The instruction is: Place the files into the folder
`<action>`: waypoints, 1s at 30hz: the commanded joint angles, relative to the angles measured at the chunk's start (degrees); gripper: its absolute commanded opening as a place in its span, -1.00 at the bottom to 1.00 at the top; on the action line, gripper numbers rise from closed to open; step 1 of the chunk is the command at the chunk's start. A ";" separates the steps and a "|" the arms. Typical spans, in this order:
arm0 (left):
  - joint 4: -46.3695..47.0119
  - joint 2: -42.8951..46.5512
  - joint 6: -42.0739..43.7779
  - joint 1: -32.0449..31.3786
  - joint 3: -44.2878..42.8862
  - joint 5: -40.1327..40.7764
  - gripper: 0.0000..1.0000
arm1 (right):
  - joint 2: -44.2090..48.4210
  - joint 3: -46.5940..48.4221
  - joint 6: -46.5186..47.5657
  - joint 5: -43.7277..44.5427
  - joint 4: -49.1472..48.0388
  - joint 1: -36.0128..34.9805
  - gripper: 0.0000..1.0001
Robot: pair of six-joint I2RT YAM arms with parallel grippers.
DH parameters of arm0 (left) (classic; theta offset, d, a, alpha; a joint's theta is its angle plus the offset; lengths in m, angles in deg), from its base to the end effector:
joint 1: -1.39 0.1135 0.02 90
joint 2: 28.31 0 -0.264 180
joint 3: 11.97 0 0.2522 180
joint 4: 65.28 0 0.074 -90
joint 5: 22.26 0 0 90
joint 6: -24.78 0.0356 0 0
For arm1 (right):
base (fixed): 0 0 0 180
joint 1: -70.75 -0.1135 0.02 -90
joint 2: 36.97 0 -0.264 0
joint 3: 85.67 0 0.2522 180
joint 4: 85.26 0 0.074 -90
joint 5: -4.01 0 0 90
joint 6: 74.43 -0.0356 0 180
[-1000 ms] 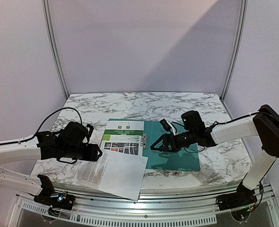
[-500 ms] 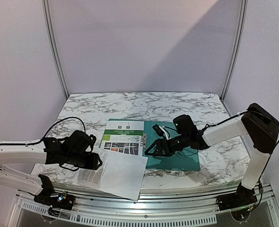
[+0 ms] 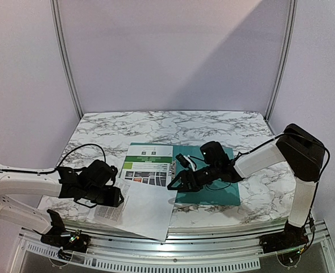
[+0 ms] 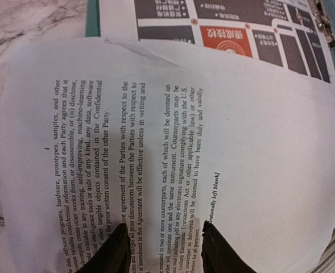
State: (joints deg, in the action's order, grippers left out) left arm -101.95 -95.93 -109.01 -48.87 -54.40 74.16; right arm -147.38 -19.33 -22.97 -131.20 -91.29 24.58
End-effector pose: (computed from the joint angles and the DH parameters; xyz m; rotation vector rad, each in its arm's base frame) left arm 0.1305 -0.1507 0.1538 0.1145 2.6975 -0.3918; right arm 0.2389 0.2854 0.1245 -0.6732 2.4636 1.5918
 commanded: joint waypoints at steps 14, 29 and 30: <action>2.70 -2.44 0.02 -1.07 2.04 -0.60 -0.16 | -3.65 1.39 -3.55 -2.03 -4.19 -2.06 0.17; 3.81 -2.88 0.02 -1.08 2.48 -0.55 -0.19 | -4.72 3.10 0.34 2.29 2.87 -3.90 -0.39; 3.93 -2.92 0.02 -1.07 2.49 -0.58 -0.19 | -4.79 3.33 0.81 2.95 3.79 -3.97 -0.44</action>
State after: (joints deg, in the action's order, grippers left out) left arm -98.11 -97.41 -108.99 -49.03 -53.70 74.22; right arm -150.88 -17.85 -24.67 -131.16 -91.73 21.43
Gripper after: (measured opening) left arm 0.408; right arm 0.311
